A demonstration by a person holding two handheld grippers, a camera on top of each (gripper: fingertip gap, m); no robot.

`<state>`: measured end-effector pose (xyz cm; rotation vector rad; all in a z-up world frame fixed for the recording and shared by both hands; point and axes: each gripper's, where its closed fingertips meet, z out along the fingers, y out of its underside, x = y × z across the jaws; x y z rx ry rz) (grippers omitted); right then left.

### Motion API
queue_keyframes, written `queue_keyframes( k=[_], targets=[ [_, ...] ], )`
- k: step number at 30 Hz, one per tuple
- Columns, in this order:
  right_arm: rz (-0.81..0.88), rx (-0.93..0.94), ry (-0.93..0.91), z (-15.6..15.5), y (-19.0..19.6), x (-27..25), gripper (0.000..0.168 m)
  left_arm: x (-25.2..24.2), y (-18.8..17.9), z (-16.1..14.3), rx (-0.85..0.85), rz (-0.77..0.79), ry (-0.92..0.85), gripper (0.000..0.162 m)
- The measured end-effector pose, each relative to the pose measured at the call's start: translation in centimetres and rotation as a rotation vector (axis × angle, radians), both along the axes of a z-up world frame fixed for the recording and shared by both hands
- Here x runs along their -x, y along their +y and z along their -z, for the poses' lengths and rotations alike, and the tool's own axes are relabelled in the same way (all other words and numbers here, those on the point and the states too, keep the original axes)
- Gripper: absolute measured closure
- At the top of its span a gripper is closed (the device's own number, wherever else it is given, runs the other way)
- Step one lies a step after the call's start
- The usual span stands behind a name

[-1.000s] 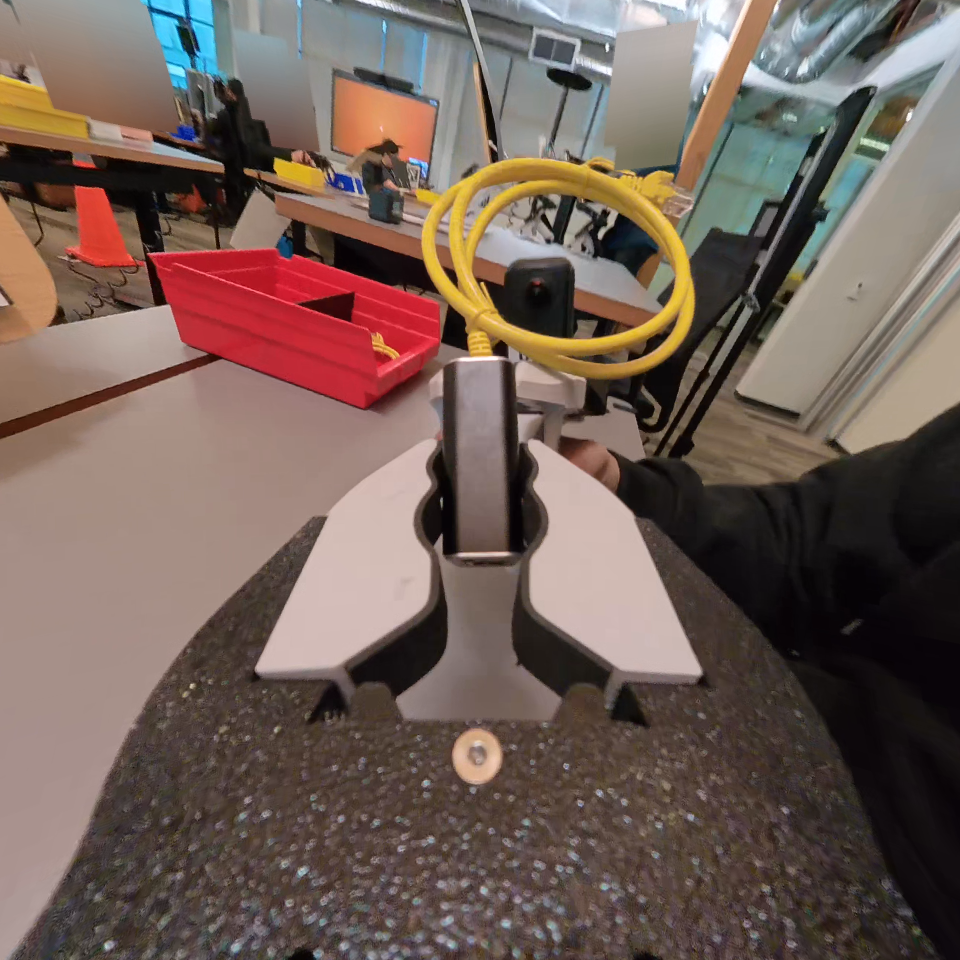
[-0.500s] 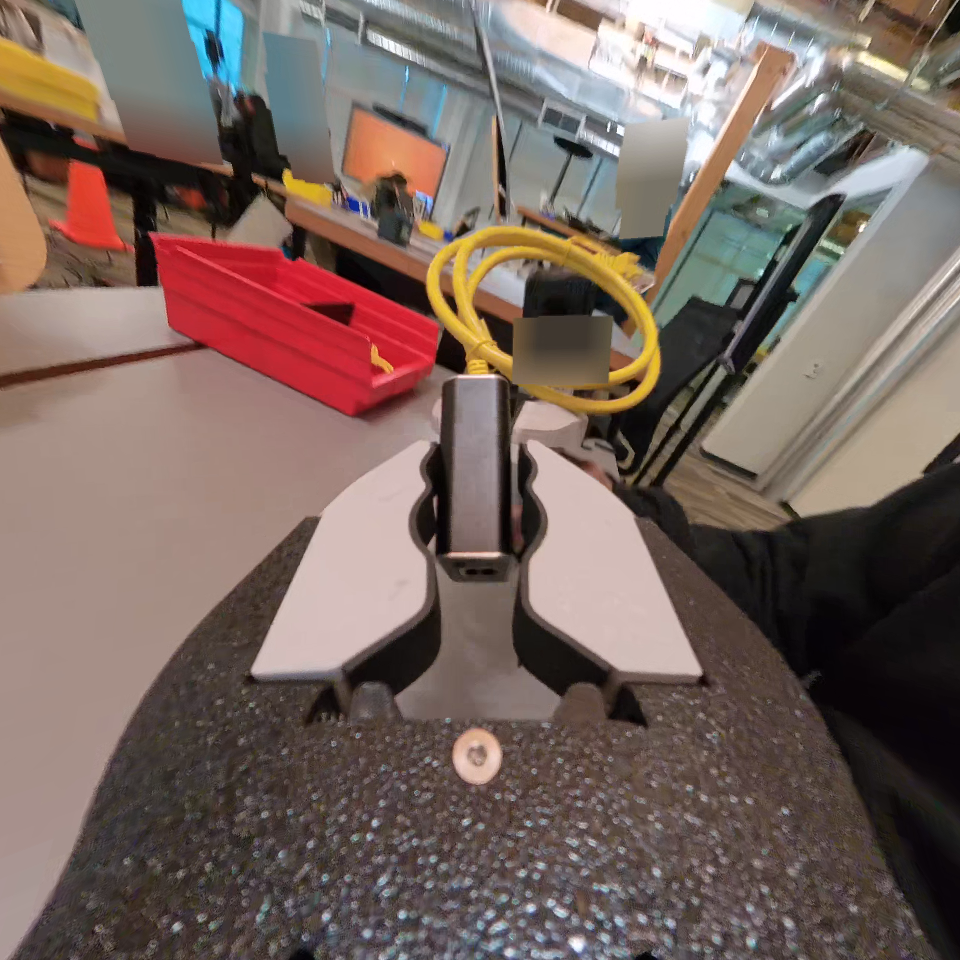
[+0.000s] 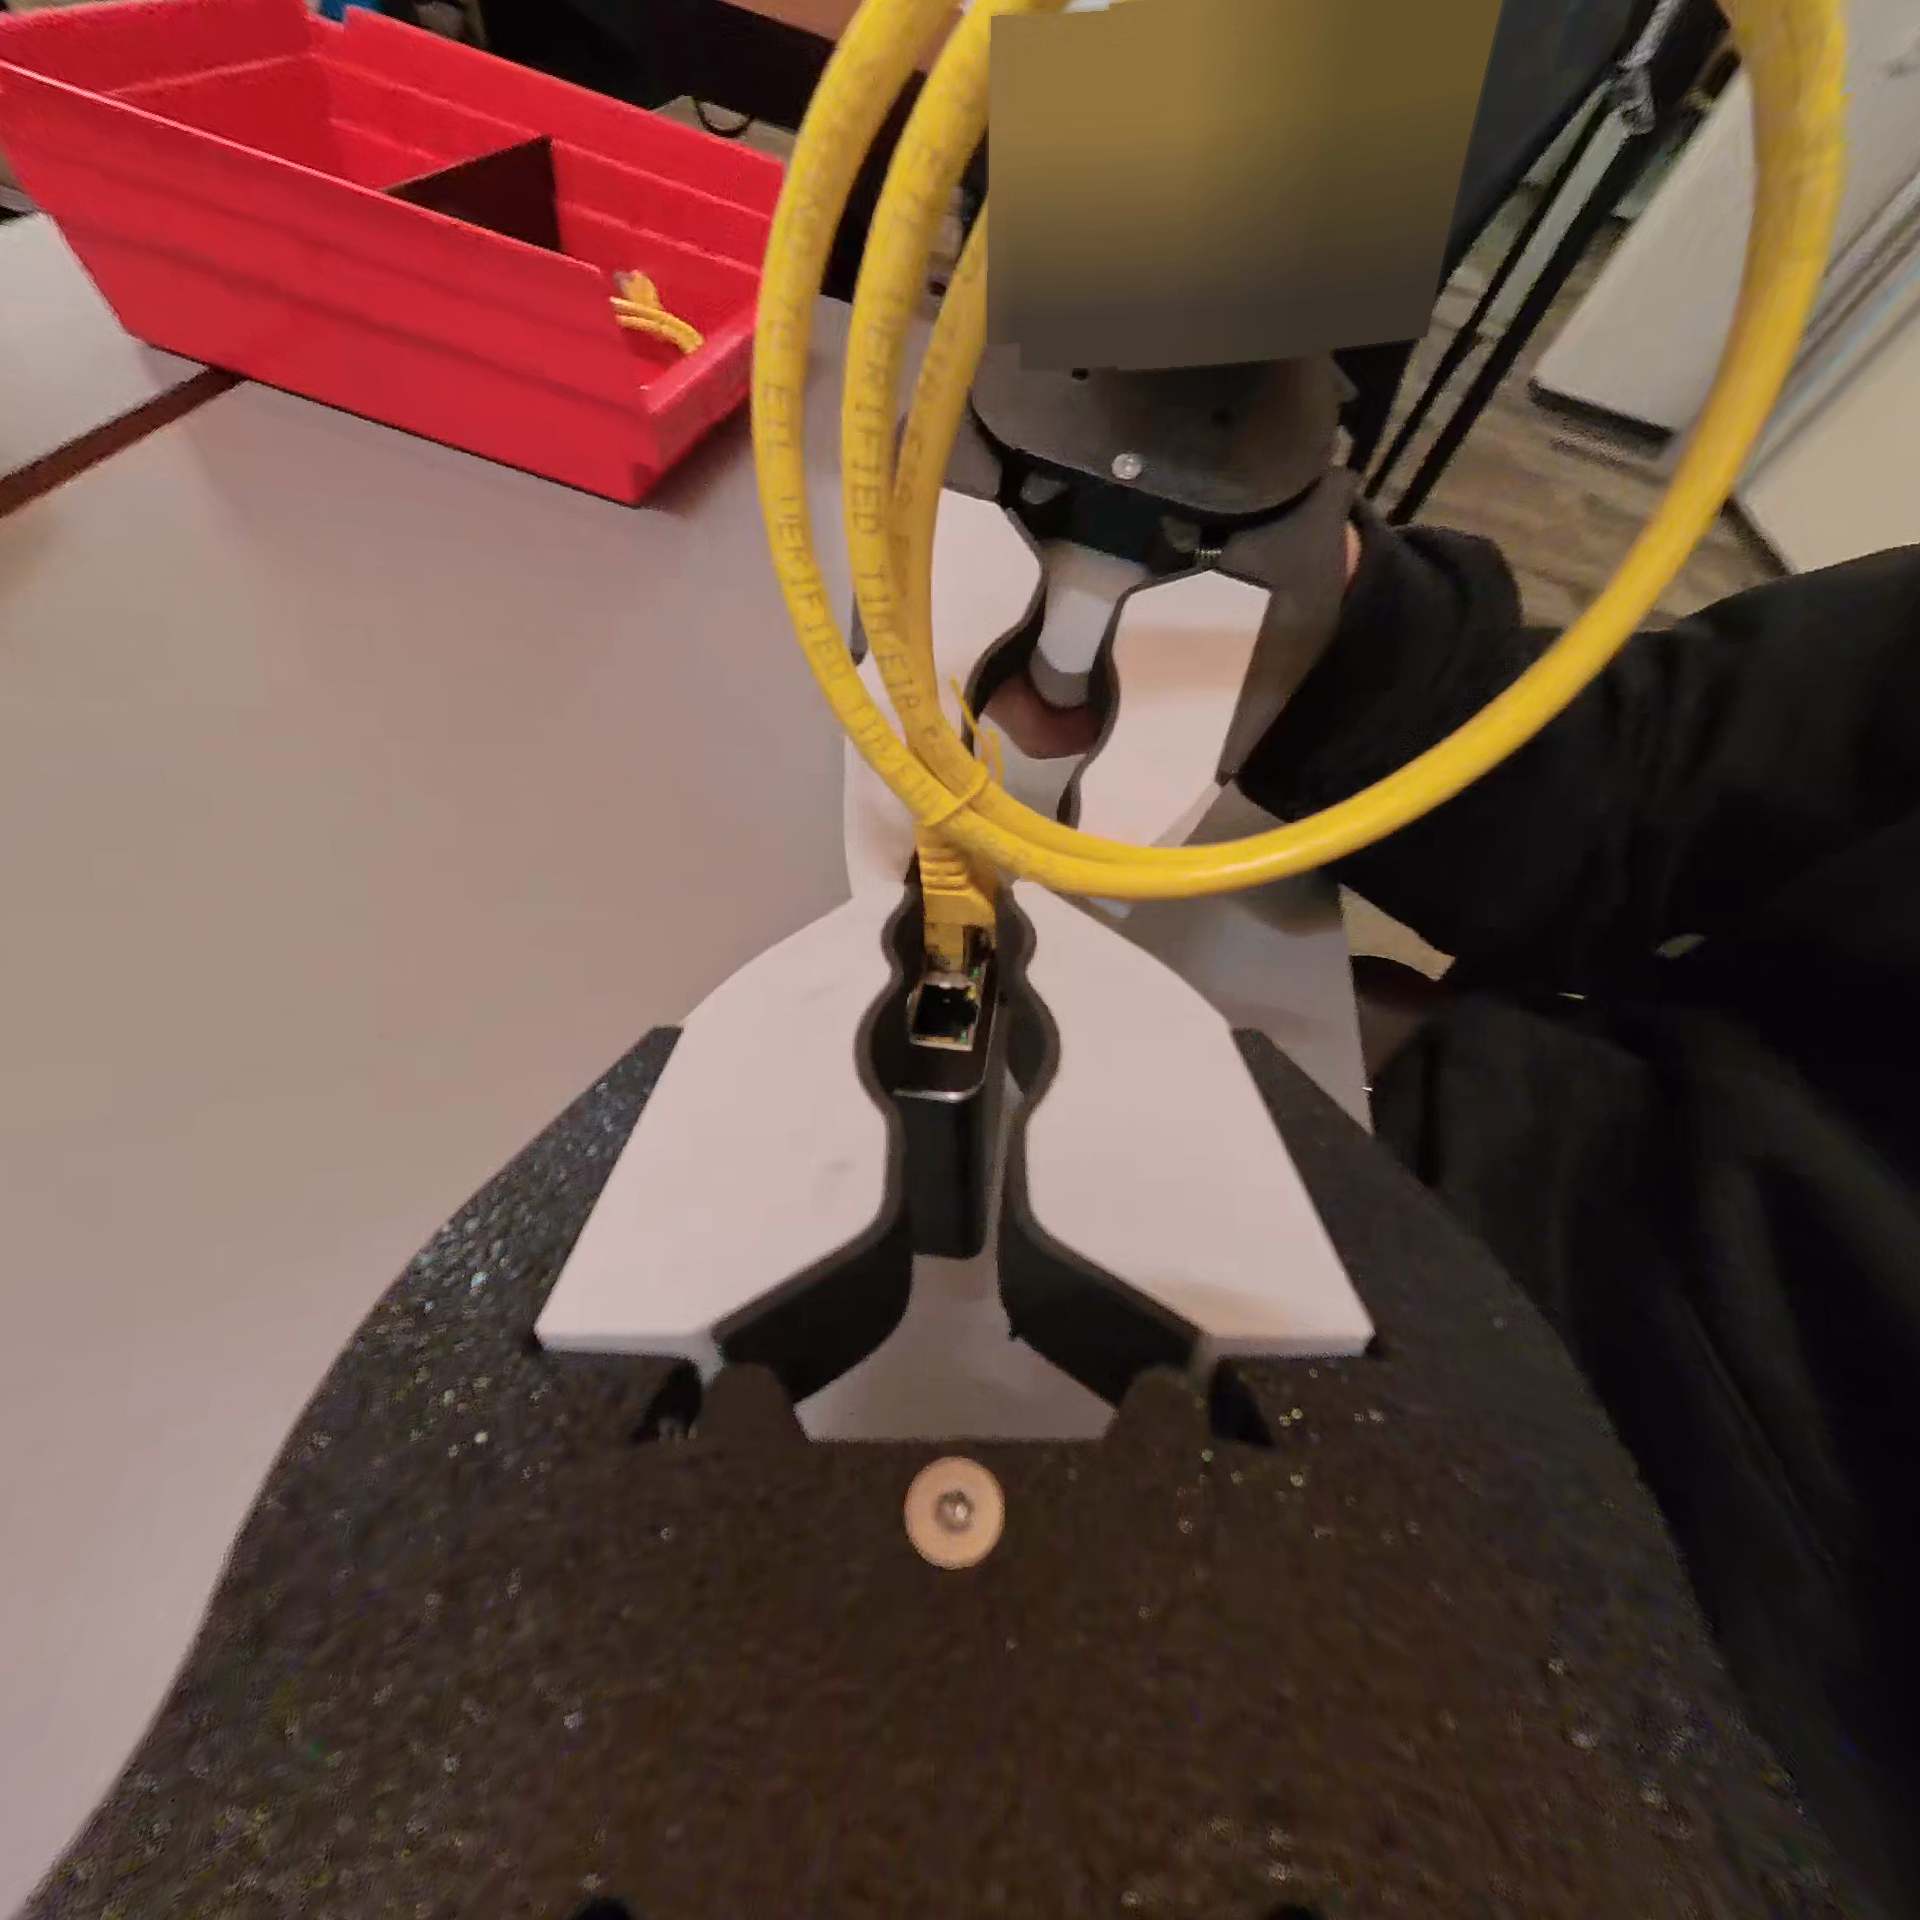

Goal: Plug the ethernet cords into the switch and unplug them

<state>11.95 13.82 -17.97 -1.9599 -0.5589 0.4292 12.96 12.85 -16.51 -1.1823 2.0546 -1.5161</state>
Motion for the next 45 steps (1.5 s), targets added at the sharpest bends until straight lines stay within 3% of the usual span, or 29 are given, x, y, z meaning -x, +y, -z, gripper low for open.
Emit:
queue_keyframes(
  k=[4, 17, 27, 28, 35, 39, 42, 45],
  targets=[
    [-0.028, 0.06, -0.03, 0.7, -0.4, 0.5, 0.145, 0.1, -0.2, 0.8, 0.04, 0.024, 0.058, 0.138],
    [-0.015, 0.133, -0.026, 1.8, -0.9, -0.1, 0.145, 0.0, -0.7, 1.7, 0.189, 0.083, 0.123, 0.14],
    [-0.051, 0.149, 0.002, 1.6, -1.4, 0.3, 0.145, 0.4, -1.3, 1.2, 0.233, 0.154, 0.077, 0.14],
    [-0.048, 0.162, -0.009, 1.8, -1.5, 0.1, 0.146, 0.7, -1.4, 0.9, 0.258, 0.177, 0.071, 0.131],
    [-0.045, 0.172, -0.093, 2.4, -1.1, 0.7, 0.146, -0.5, -0.4, 0.6, 0.311, 0.072, 0.087, 0.118],
    [-0.038, 0.216, -0.141, 3.3, -1.0, 1.1, 0.145, -1.0, -0.7, 0.0, 0.306, 0.033, 0.056, 0.142],
    [-0.039, 0.174, -0.121, 2.8, -0.6, 1.4, 0.145, -1.3, -0.6, -0.6, 0.262, 0.005, -0.024, 0.148],
    [-0.002, 0.023, -0.039, 0.3, 0.1, 0.7, 0.144, -1.4, 0.8, -3.2, 0.428, -0.046, -0.103, 0.15]
  ],
)
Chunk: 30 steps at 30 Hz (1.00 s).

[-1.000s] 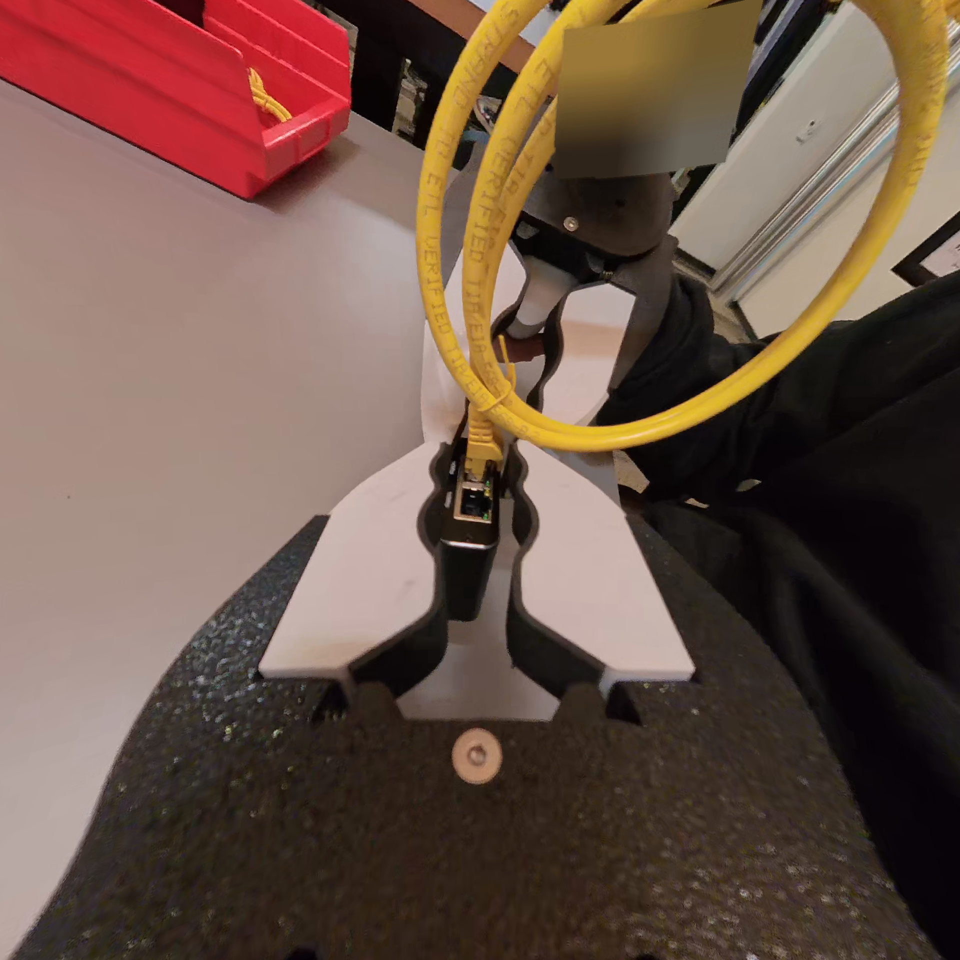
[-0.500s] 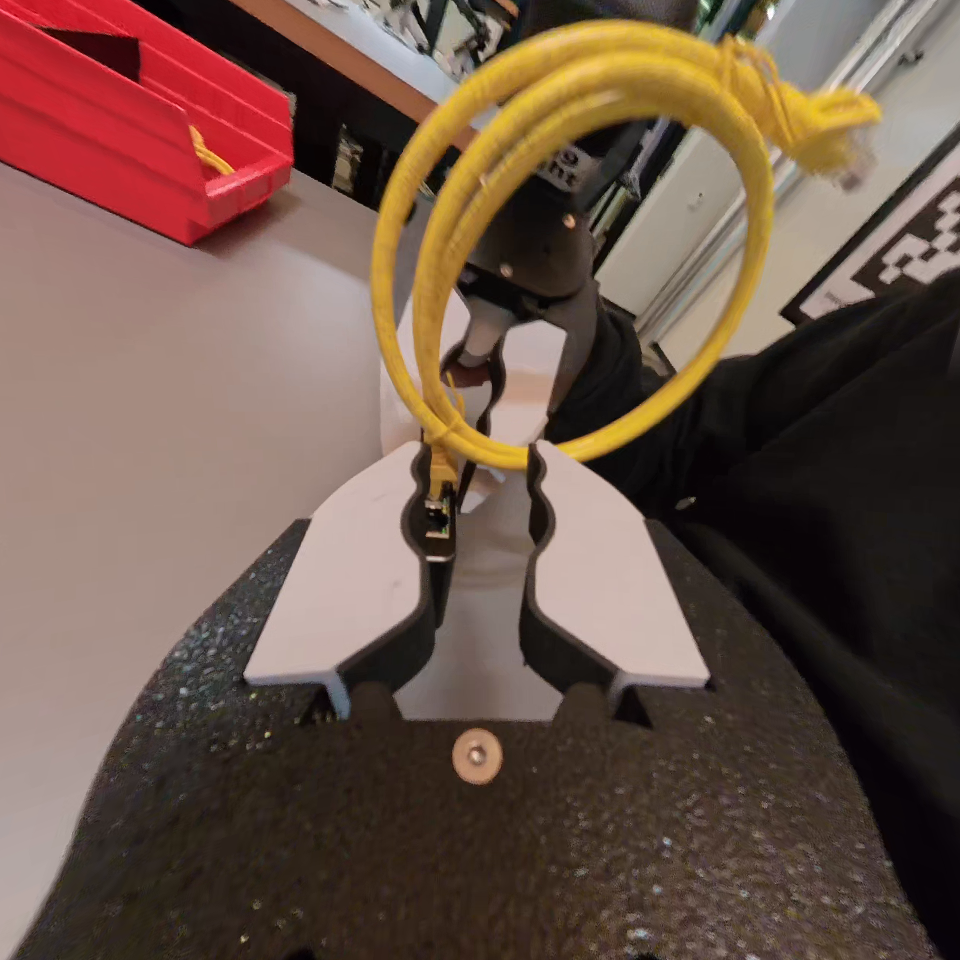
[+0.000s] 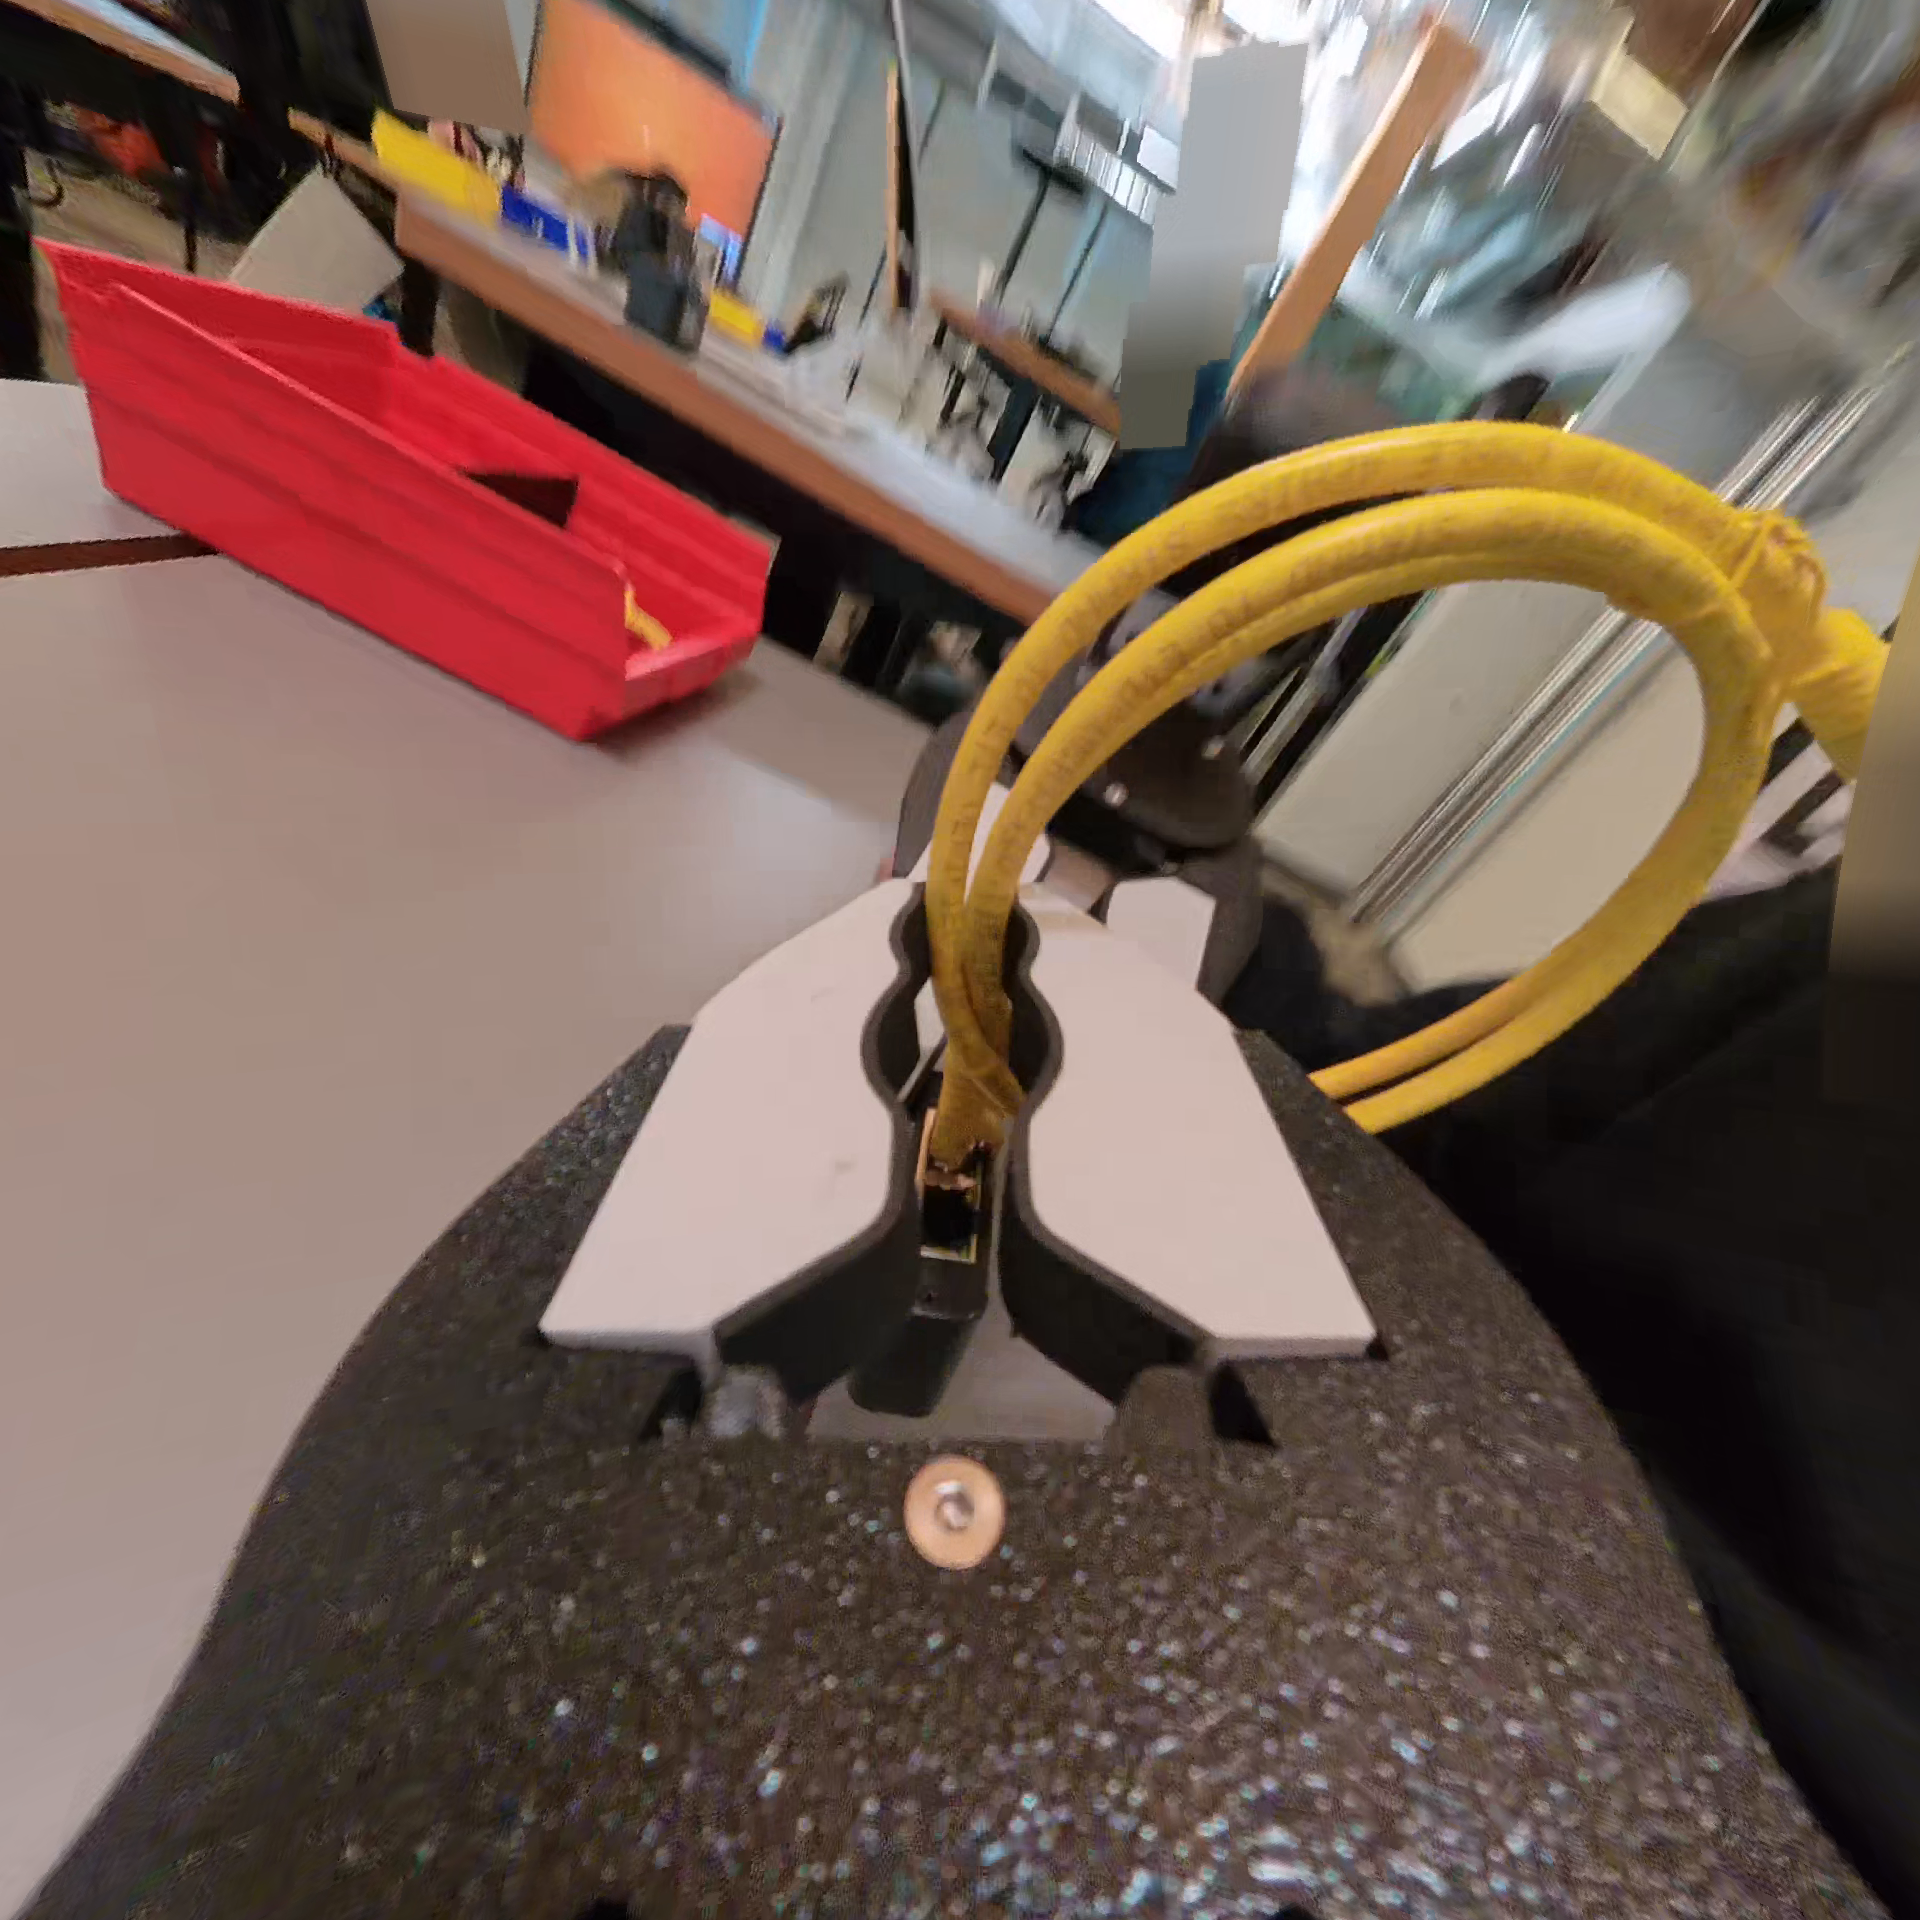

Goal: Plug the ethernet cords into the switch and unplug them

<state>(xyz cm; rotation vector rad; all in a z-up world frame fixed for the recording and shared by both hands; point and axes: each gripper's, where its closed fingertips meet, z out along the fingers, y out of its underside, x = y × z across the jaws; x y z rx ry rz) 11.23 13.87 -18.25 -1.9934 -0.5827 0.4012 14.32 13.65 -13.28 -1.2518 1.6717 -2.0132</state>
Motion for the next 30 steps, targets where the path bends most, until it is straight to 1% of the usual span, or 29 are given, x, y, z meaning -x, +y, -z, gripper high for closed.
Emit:
queue_keyframes(
  k=[2, 4, 6, 7, 10, 12, 13, 14, 16, 19, 21, 23, 24, 25, 27, 30],
  targets=[
    [-0.043, -0.103, 0.143, -2.1, -0.1, 0.6, 0.133, 0.2, 1.0, -1.5, 0.164, 0.001, -0.003, 0.15],
    [-0.048, -0.144, 0.222, -2.7, 0.2, 0.9, 0.128, 0.3, 1.6, -1.8, 0.214, -0.004, 0.005, 0.15],
    [-0.032, -0.126, 0.238, -1.9, 0.9, 1.2, 0.111, 0.1, 1.9, -1.4, 0.18, -0.035, 0.019, 0.15],
    [-0.028, -0.11, 0.246, -1.5, 1.1, 1.4, 0.107, 0.0, 1.9, -1.0, 0.142, -0.049, 0.023, 0.15],
    [-0.035, -0.12, 0.29, -1.1, 1.7, 1.9, 0.105, -0.1, 1.9, -0.8, 0.051, -0.082, 0.008, 0.15],
    [-0.018, -0.13, 0.29, -1.0, 1.9, 1.6, 0.104, 0.1, 1.9, -1.1, 0.044, -0.071, -0.008, 0.15],
    [0.031, -0.097, 0.253, -0.2, 2.2, 0.7, 0.097, 0.2, 1.9, -1.4, 0.051, -0.06, -0.023, 0.15],
    [0.049, -0.073, 0.218, 0.6, 2.3, 0.2, 0.093, 0.4, 1.9, -1.5, 0.049, -0.053, -0.031, 0.15],
    [0.032, -0.054, 0.22, 1.2, 2.3, 0.4, 0.095, 0.4, 2.1, -1.9, 0.052, -0.061, -0.052, 0.15],
    [-0.034, -0.068, 0.306, 1.1, 2.7, 2.6, 0.098, 0.4, 1.9, -2.1, 0.075, -0.048, -0.064, 0.15],
    [-0.074, -0.053, 0.322, 1.7, 2.9, 3.9, 0.102, 0.5, 1.9, -1.9, 0.097, -0.03, -0.055, 0.15],
    [-0.107, -0.05, 0.332, 2.1, 3.0, 4.7, 0.117, 0.7, 1.6, -1.8, 0.113, 0.009, -0.039, 0.15],
    [-0.114, -0.045, 0.345, 2.2, 3.1, 5.0, 0.132, 0.8, 1.5, -1.7, 0.115, 0.021, -0.033, 0.15],
    [-0.124, -0.036, 0.362, 2.2, 3.1, 5.1, 0.14, 0.9, 1.5, -1.7, 0.119, 0.034, -0.03, 0.15],
    [-0.143, -0.011, 0.397, 2.2, 3.0, 5.2, 0.14, 0.9, 1.7, -1.6, 0.117, 0.037, -0.029, 0.15],
    [-0.148, 0.014, 0.48, 2.0, 3.0, 4.8, 0.141, 0.6, 2.7, -1.2, 0.116, -0.011, -0.01, 0.148]
  ],
)
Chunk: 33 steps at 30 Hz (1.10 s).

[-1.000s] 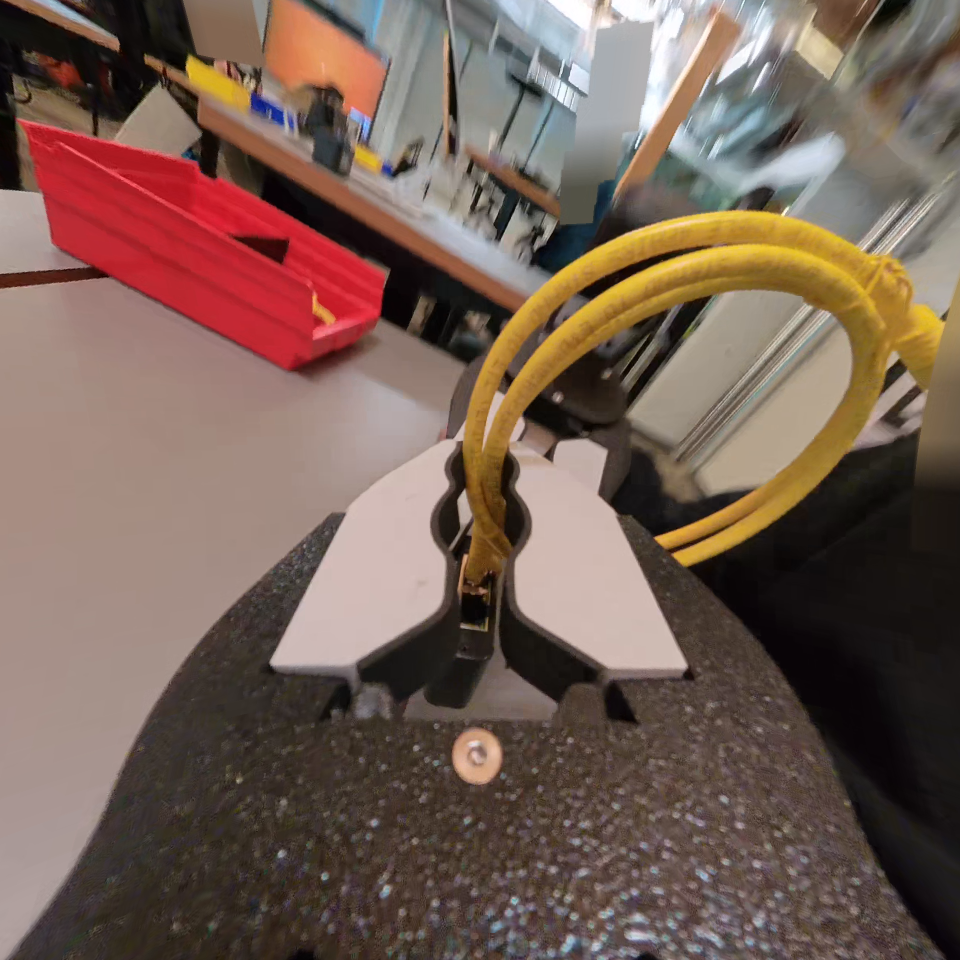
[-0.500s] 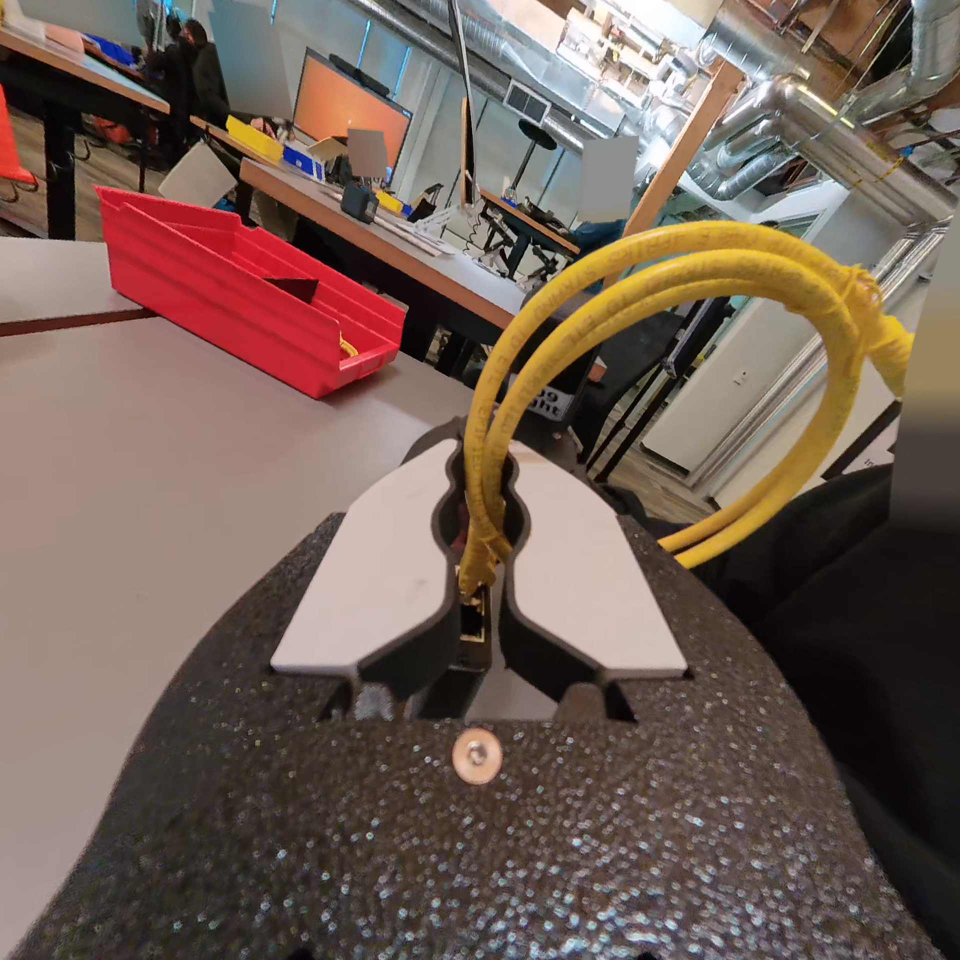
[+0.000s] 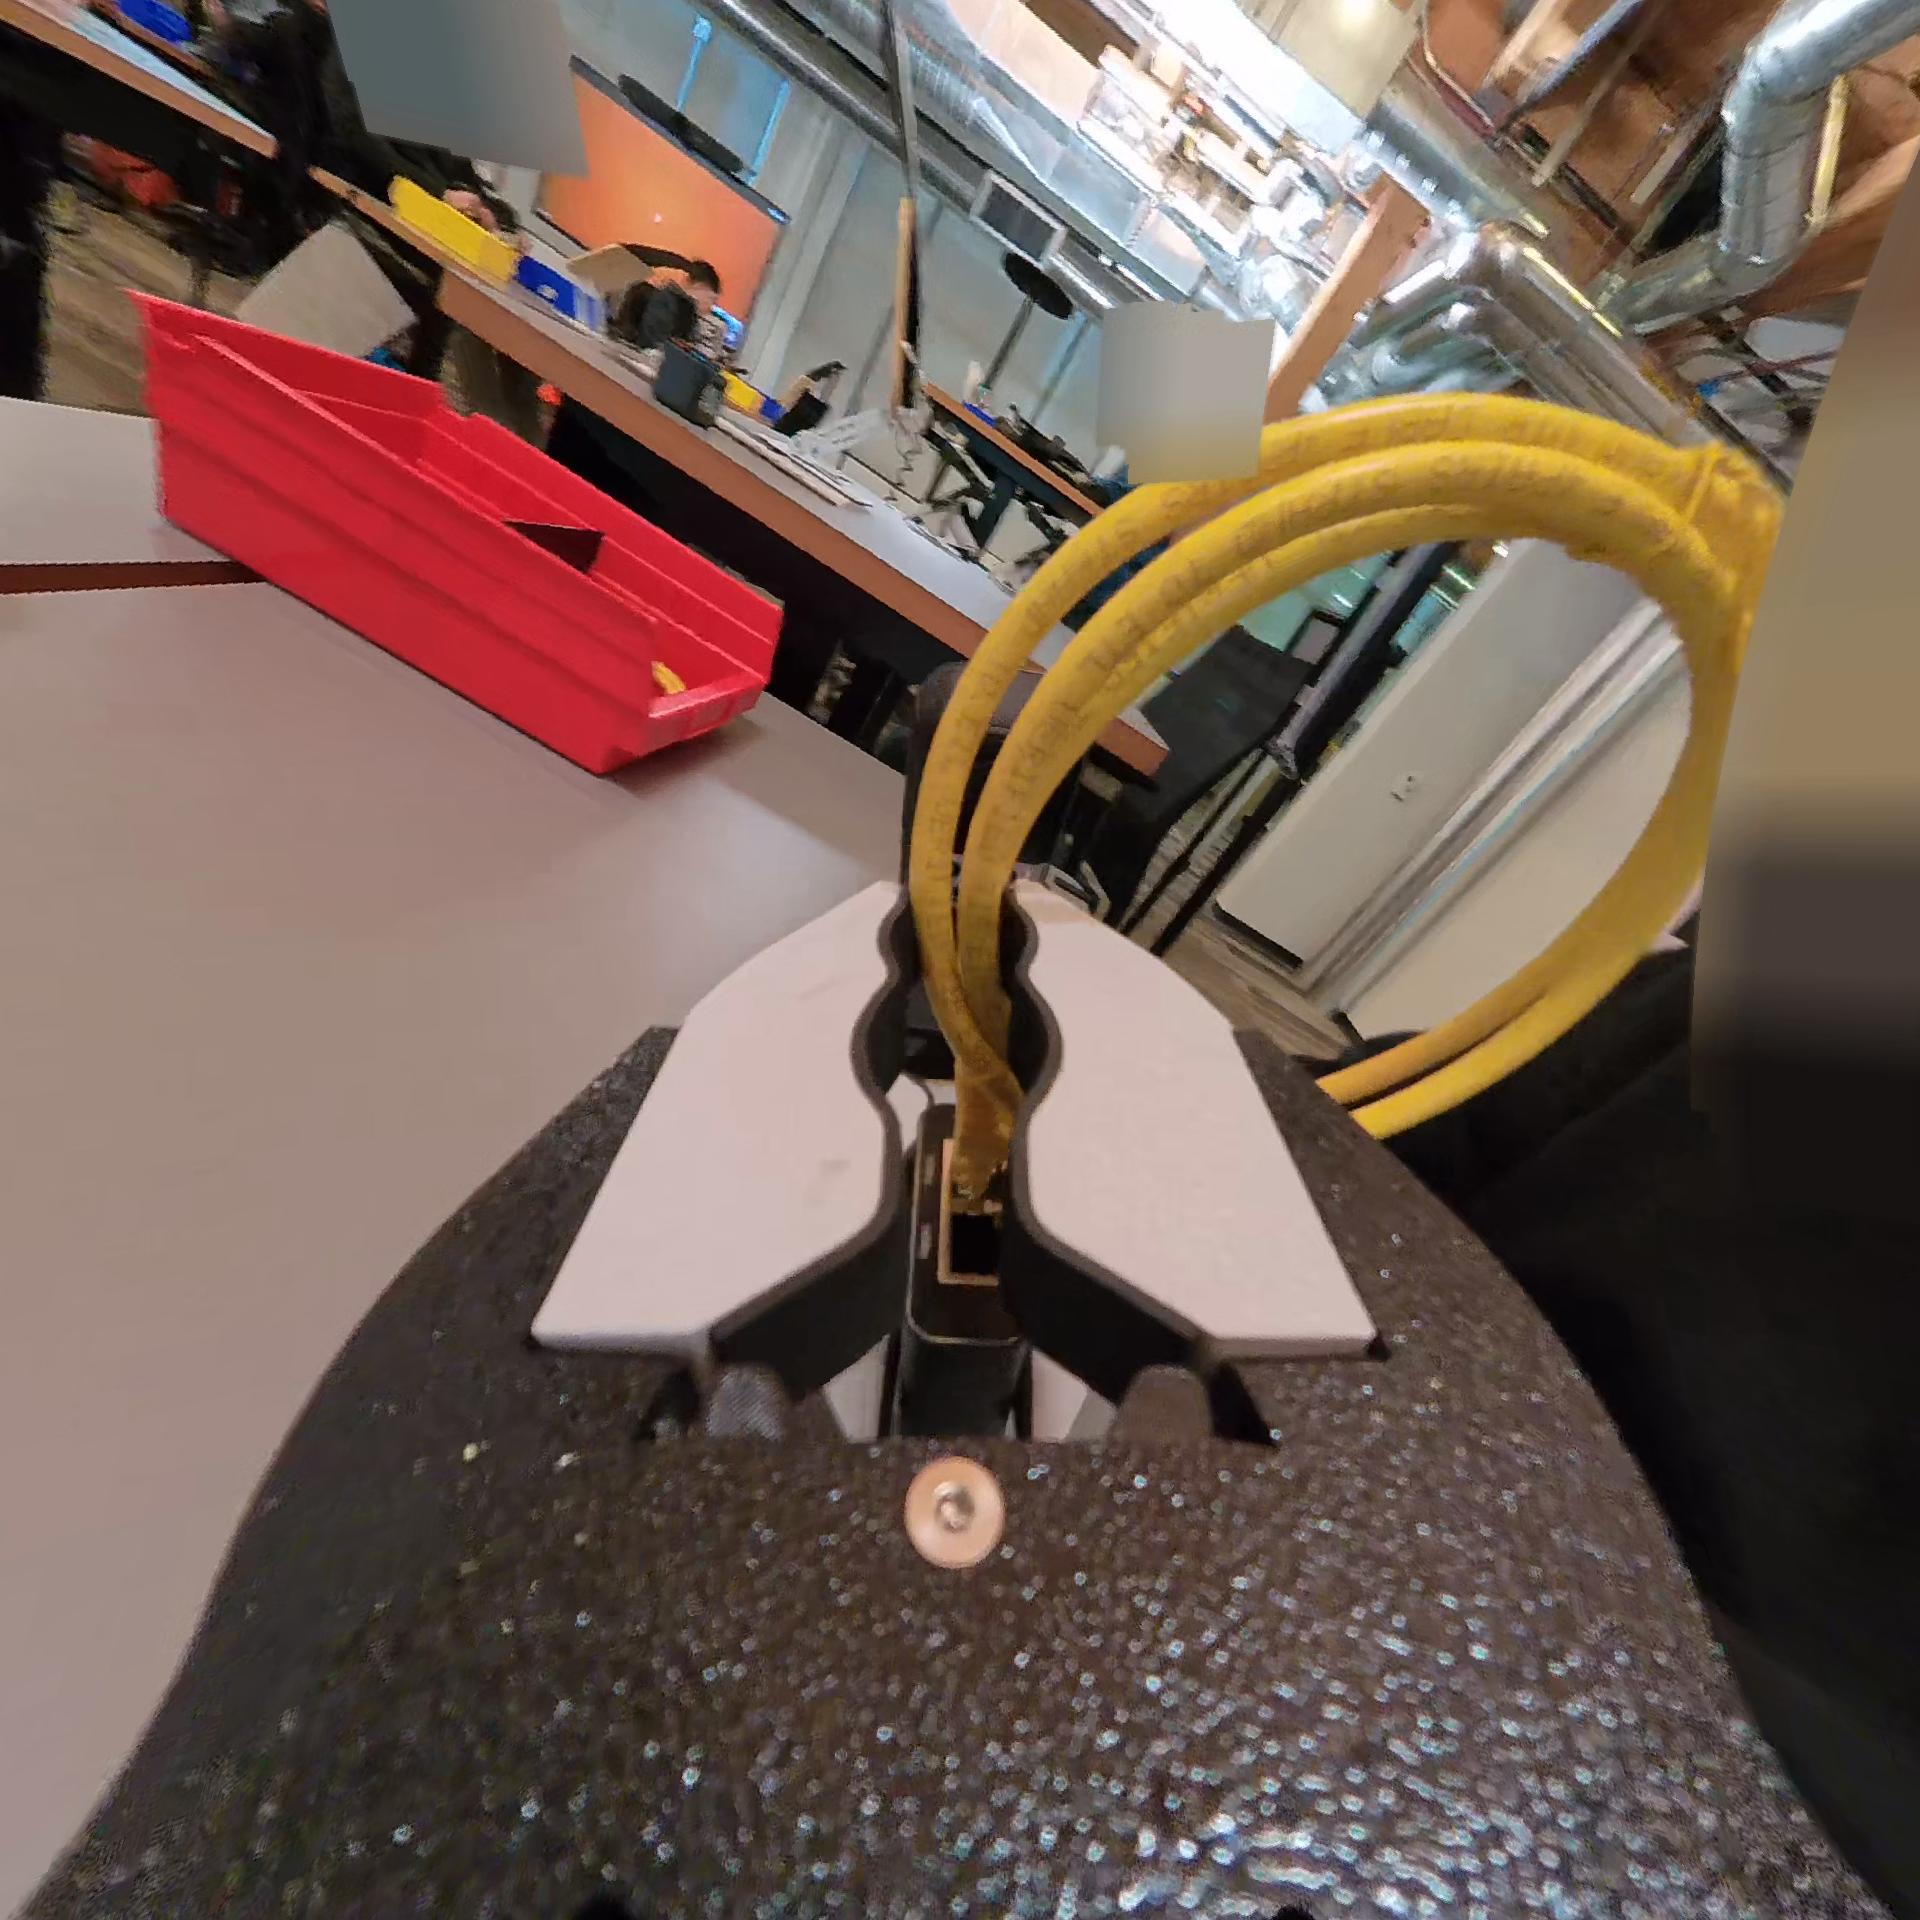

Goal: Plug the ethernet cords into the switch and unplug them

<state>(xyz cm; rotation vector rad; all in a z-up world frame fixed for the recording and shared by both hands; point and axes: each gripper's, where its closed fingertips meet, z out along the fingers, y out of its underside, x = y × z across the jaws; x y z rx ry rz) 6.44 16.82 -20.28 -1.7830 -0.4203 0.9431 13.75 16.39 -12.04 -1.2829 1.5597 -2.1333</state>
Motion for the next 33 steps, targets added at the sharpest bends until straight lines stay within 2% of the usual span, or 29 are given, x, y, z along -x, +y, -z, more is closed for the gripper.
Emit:
queue_keyframes(
  k=[1, 4, 7, 9, 12, 14, 15, 16, 19, 27, 33],
  targets=[
    [-0.009, 0.012, 0.035, -0.1, 0.0, -0.2, 0.14, -0.2, 0.6, 0.2, 0.002, -0.031, 0.005, 0.146],
    [0.028, 0.041, 0.059, 0.5, 0.6, -1.9, 0.141, -0.6, 2.4, 1.0, -0.039, -0.105, 0.021, 0.128],
    [0.031, 0.028, 0.114, 0.7, 1.1, -3.0, 0.141, -0.4, 3.2, 3.0, -0.118, -0.076, 0.104, 0.108],
    [0.034, 0.033, 0.116, 1.0, 1.5, -3.3, 0.141, -0.2, 3.0, 4.4, -0.155, -0.04, 0.154, 0.102],
    [0.056, 0.051, 0.159, 1.2, 2.0, -3.5, 0.141, -0.6, 2.4, 5.0, -0.146, -0.026, 0.156, 0.105],
    [0.088, 0.046, 0.17, 1.2, 2.2, -4.0, 0.141, -0.9, 2.0, 5.9, -0.178, -0.023, 0.179, 0.116],
    [0.1, 0.047, 0.174, 1.2, 2.2, -4.2, 0.141, -1.1, 2.1, 6.5, -0.22, -0.038, 0.191, 0.129],
    [0.116, 0.053, 0.177, 1.2, 2.4, -4.4, 0.141, -1.2, 2.1, 7.0, -0.262, -0.047, 0.194, 0.132],
    [0.121, 0.055, 0.188, 1.2, 2.4, -4.6, 0.141, -1.3, 2.0, 7.2, -0.301, -0.06, 0.181, 0.133],
    [0.075, 0.056, 0.15, 1.4, 2.2, -3.7, 0.141, -1.3, 1.7, 6.6, -0.186, -0.02, 0.157, 0.128],
    [0.082, 0.078, 0.164, 1.6, 2.3, -3.9, 0.14, -1.4, 1.2, 6.9, -0.154, 0.006, 0.135, 0.14]
  ],
)
